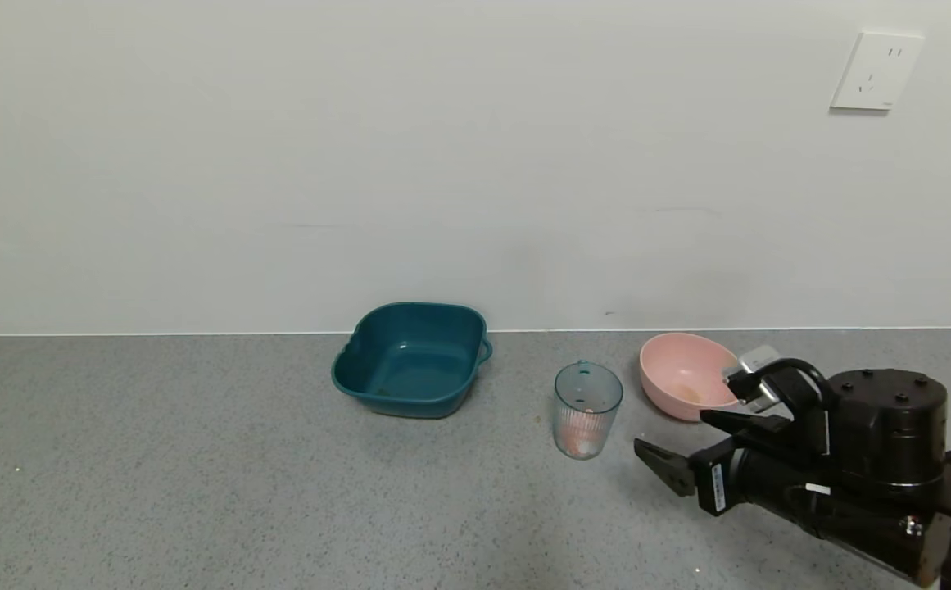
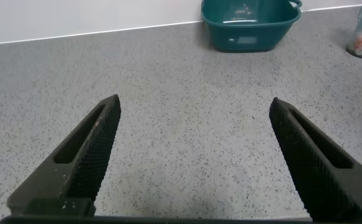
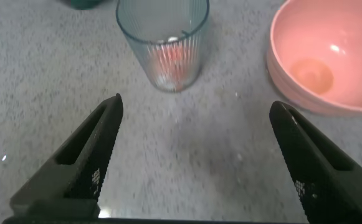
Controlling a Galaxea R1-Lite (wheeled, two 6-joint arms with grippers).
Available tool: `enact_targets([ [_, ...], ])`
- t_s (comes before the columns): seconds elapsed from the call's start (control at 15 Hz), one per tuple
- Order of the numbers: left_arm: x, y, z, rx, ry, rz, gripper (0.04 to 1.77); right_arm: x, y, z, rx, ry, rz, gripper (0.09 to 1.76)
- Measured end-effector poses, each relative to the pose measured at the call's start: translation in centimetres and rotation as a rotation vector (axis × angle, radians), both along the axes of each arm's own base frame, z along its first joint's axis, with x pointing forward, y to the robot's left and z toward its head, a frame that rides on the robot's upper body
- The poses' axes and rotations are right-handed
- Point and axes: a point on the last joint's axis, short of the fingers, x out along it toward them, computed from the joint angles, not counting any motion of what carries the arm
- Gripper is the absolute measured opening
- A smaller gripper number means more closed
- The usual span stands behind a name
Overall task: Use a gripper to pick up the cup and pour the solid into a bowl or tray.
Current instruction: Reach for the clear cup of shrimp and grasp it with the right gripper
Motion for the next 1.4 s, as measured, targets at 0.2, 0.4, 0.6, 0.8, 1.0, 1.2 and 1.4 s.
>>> enact_targets([
  [0.2, 0.0, 0.0, 0.0, 0.0, 0.0, 0.0, 1.72, 1.4, 1.7, -2.3, 0.002, -0.022, 0.0, 1.71],
  [0.4, 0.0, 0.0, 0.0, 0.0, 0.0, 0.0, 1.72, 2.3, 2.8, -4.2, -0.016, 0.011, 0.012, 1.71],
  [0.6, 0.0, 0.0, 0.0, 0.0, 0.0, 0.0, 1.72, 2.7, 3.5, -5.0, -0.025, 0.027, 0.025, 1.71],
  [0.8, 0.0, 0.0, 0.0, 0.0, 0.0, 0.0, 1.72, 3.5, 4.2, -5.3, -0.022, 0.021, 0.033, 1.71],
  [1.0, 0.0, 0.0, 0.0, 0.0, 0.0, 0.0, 1.72, 4.5, 4.9, -5.8, -0.018, 0.013, 0.034, 1.71],
  [1.2, 0.0, 0.0, 0.0, 0.0, 0.0, 0.0, 1.72, 5.6, 5.6, -6.4, -0.016, 0.009, 0.033, 1.71],
  [1.4, 0.0, 0.0, 0.0, 0.0, 0.0, 0.0, 1.72, 6.6, 6.3, -7.0, -0.009, -0.003, 0.033, 1.71],
])
